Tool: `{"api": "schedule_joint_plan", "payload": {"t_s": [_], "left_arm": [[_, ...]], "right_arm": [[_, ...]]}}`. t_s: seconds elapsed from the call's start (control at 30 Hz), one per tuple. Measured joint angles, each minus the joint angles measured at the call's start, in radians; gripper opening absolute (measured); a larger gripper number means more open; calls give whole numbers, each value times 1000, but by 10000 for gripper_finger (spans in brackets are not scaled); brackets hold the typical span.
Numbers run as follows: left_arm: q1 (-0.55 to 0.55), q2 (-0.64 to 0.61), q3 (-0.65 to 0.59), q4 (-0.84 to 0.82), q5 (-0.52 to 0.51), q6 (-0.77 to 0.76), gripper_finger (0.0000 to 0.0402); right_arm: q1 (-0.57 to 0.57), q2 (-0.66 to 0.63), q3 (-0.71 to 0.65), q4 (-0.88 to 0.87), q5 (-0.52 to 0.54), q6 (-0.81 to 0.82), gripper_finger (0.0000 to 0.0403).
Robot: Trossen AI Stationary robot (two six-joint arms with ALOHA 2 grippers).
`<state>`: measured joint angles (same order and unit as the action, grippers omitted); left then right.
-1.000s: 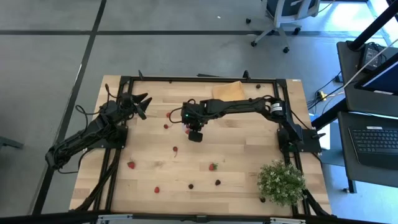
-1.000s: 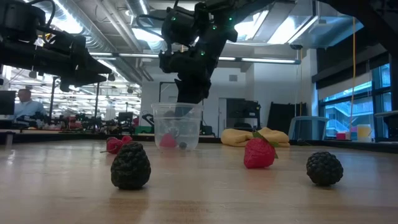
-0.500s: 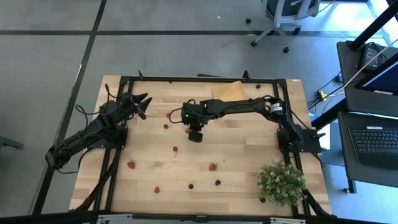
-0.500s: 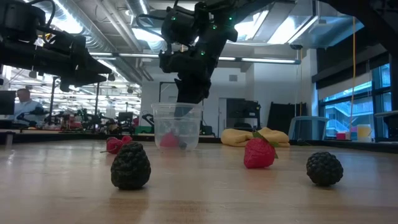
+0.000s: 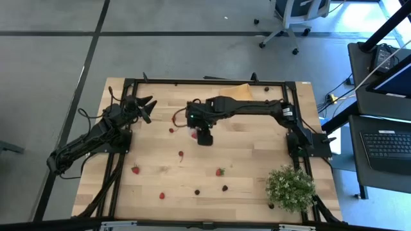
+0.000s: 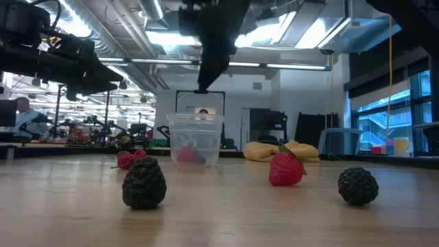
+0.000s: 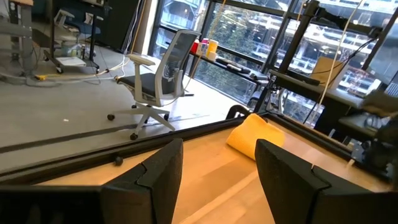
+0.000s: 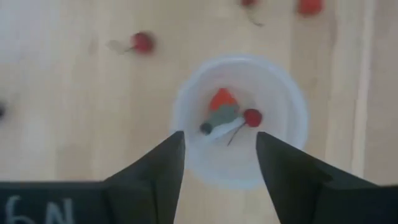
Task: Pick and placing Produce into tupperware
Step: Put the right red strawberry into the transparent container
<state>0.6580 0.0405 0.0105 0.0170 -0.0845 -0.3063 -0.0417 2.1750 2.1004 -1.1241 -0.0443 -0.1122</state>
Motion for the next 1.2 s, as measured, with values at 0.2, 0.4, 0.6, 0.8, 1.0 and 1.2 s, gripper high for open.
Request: {"api": "schedule_joint_plan", "payload": {"t_s": [0.2,0.4,0.6,0.8,1.0,1.2], "left_arm": [[0,0,0,0,0,77,193],[0,0,0,0,0,76,193],[0,0,0,0,0,75,193],[0,0,0,0,0,75,193],[0,0,0,0,0,75,193],[0,0,0,0,0,75,193]], "right_arm": [[46,-7,14,-188,7,-32,231],[80,-66,-90,-144,13,-56,227],[116,-193,-312,-1,13,-73,217],[175,-345,-572,251,9,-50,215],[254,-389,-718,455,9,-52,214],[351,-375,-838,624,6,-54,214]]}}
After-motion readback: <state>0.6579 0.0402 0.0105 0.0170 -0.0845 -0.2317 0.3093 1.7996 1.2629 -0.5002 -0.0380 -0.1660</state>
